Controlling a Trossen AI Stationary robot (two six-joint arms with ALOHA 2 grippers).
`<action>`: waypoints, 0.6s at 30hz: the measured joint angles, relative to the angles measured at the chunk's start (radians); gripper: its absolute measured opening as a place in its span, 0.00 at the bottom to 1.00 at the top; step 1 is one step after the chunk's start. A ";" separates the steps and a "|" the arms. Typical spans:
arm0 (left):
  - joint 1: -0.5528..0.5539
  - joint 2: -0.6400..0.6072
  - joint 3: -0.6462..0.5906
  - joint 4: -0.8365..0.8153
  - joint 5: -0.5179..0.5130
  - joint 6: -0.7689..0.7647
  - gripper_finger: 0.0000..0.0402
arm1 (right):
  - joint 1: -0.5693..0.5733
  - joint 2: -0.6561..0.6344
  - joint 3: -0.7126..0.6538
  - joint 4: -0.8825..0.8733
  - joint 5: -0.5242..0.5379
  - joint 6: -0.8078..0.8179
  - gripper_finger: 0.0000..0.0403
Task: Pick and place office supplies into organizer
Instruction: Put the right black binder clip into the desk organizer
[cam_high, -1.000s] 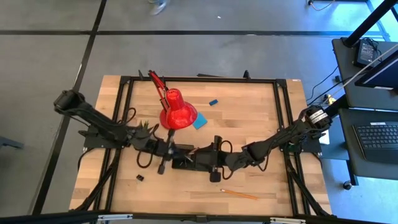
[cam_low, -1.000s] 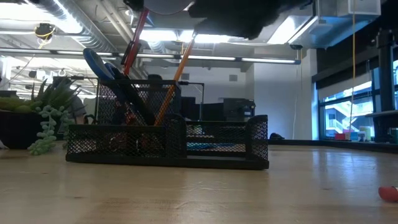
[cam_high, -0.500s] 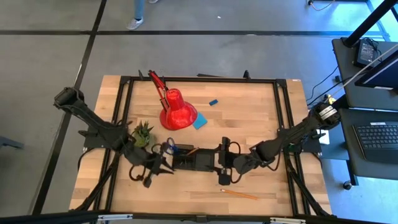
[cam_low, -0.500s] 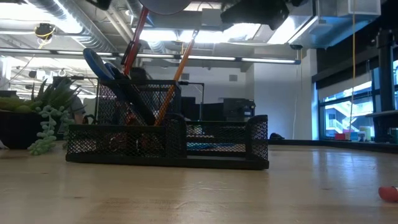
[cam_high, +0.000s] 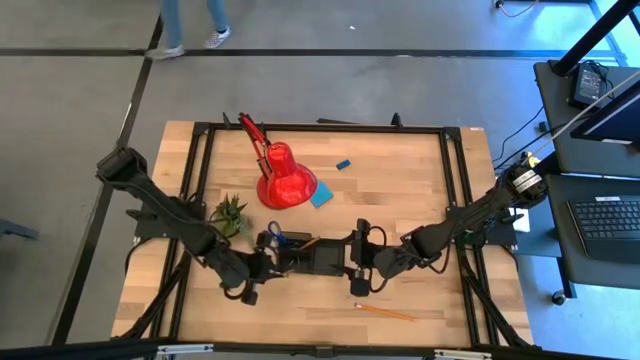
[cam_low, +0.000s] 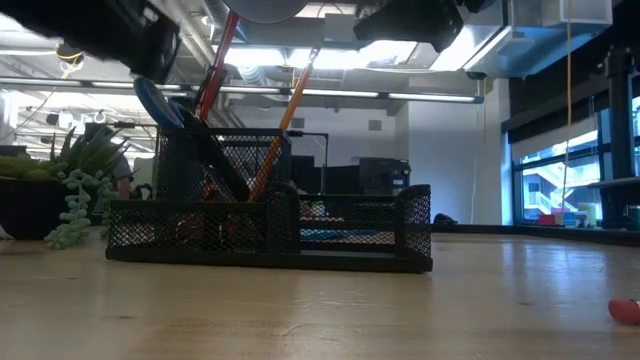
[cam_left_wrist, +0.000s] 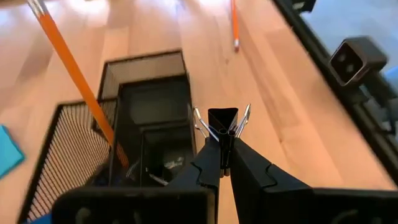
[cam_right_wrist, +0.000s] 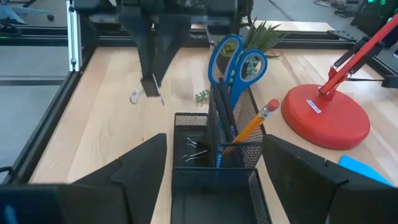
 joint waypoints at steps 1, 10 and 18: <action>0.000 0.008 0.000 -0.002 -0.003 -0.004 0.04 | 0.000 0.000 0.000 0.000 0.000 0.000 0.66; 0.011 0.072 0.000 -0.054 -0.100 -0.096 0.04 | 0.000 0.000 0.000 0.000 0.000 -0.001 0.66; 0.029 0.082 0.000 -0.058 -0.078 -0.111 0.04 | 0.000 0.000 0.000 -0.001 0.000 -0.002 0.66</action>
